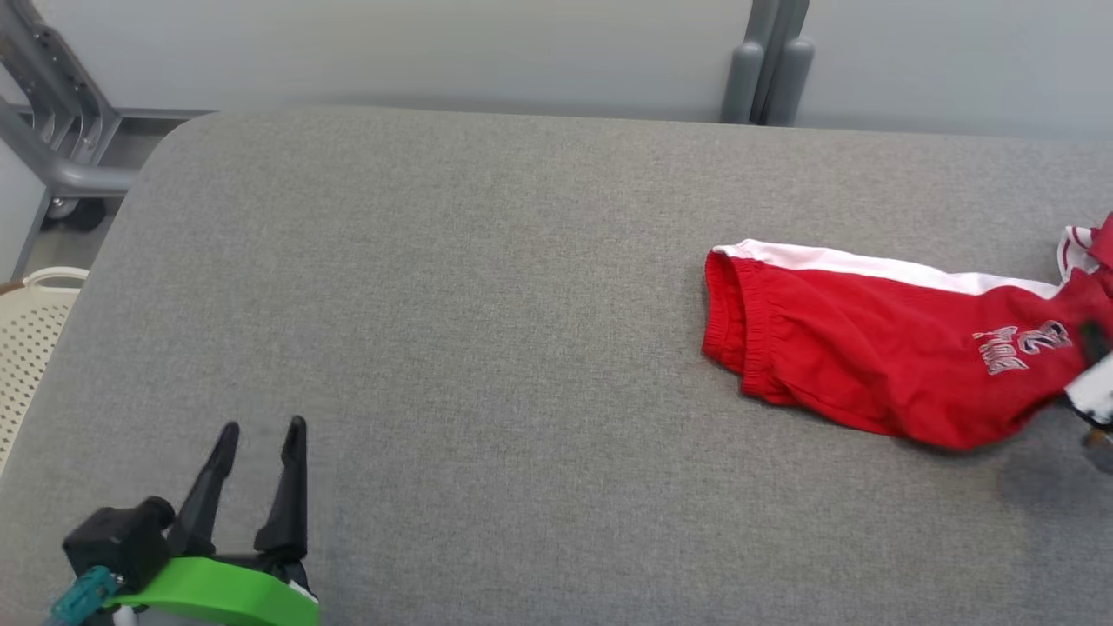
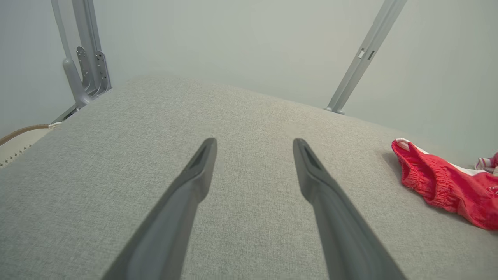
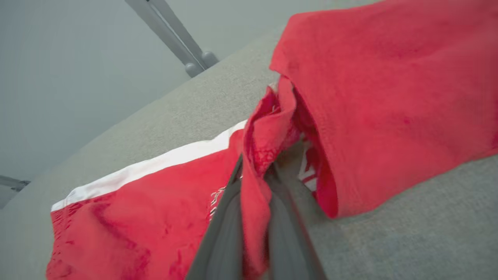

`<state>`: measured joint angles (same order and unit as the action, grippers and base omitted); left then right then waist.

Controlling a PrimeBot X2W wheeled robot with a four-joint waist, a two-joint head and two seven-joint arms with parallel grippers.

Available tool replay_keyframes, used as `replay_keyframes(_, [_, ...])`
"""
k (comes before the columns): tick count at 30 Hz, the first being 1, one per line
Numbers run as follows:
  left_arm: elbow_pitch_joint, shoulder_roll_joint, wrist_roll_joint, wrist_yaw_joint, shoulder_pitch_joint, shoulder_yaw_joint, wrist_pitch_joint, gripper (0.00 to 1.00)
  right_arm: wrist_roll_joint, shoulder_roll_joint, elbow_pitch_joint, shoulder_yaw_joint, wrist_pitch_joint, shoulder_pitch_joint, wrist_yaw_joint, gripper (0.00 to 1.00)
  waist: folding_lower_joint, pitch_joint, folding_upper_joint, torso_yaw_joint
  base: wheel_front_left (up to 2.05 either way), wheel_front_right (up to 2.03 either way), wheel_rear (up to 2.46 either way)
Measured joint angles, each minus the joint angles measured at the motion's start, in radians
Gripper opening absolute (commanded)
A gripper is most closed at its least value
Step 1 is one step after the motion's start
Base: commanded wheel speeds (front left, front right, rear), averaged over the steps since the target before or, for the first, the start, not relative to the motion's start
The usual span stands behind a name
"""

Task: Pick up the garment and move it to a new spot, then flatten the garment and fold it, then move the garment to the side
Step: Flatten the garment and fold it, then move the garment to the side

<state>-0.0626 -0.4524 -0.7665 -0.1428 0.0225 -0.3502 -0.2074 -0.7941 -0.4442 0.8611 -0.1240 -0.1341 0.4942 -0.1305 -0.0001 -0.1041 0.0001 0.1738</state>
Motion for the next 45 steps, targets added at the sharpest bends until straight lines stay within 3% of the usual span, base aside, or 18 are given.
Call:
replay_keyframes(11, [0.14, 0.082, 0.023, 0.088, -0.062, -0.092, -0.025, 1.0, 0.158, 0.194, -0.291, 0.196, -0.102, 0.068, 0.0, 0.0, 0.0, 0.013, 0.0, 0.048, 0.0, 0.0, 0.0])
replay_keyframes(20, [0.229, 0.113, 0.026, 0.109, -0.095, -0.086, -0.04, 1.0, 0.258, 0.247, -0.349, 0.304, -0.191, -0.008, 0.0, 0.0, 0.0, 0.008, 0.0, 0.123, 0.0, 0.0, 0.0])
replay_keyframes(22, [0.237, 0.114, 0.026, 0.112, -0.095, -0.077, -0.042, 1.0, 0.277, 0.246, -0.363, 0.321, -0.198, -0.018, 0.0, 0.47, 0.0, 0.006, -0.0001, 0.123, 0.0, 0.0, 0.0])
replay_keyframes(23, [0.24, 0.116, 0.025, 0.112, -0.095, -0.072, -0.042, 1.0, 0.287, 0.246, -0.372, 0.329, -0.195, -0.021, 0.0, 1.0, 0.0, 0.005, 0.0, 0.12, 0.0, 0.0, 0.0])
replay_keyframes(29, [0.25, 0.124, 0.024, 0.118, -0.095, -0.056, -0.049, 1.0, 0.291, 0.244, -0.49, 0.363, -0.172, -0.04, 0.0, 1.0, 0.0, 0.001, 0.0, 0.079, 0.0, 0.0, 0.0])
replay_keyframes(32, [0.249, 0.124, 0.024, 0.117, -0.095, -0.042, -0.05, 1.0, 0.235, 0.24, -0.599, 0.333, -0.176, -0.092, 0.0, 1.0, 0.0001, -0.001, -0.0001, 0.054, 0.0, 0.0, 0.0])
replay_keyframes(35, [0.236, 0.118, 0.026, 0.115, -0.094, -0.029, -0.05, 1.0, 0.22, 0.21, -0.69, 0.253, -0.199, -0.156, 0.0, 1.0, 0.0, -0.005, 0.0, 0.026, 0.0, 0.0, 0.0])
replay_keyframes(39, [0.214, 0.116, 0.029, 0.11, -0.094, -0.021, -0.051, 1.0, 0.218, 0.188, -0.711, 0.104, -0.233, -0.221, 0.0, 1.0, 0.0, -0.022, 0.0, -0.007, 0.0, 0.0, 0.0])
replay_keyframes(45, [0.199, 0.116, 0.042, 0.11, -0.121, -0.031, -0.05, 1.0, 0.215, 0.264, -0.656, -0.043, -0.263, -0.214, 0.0, 1.0, 0.0001, -0.075, 0.0, -0.022, 0.0, 0.0, 0.0])
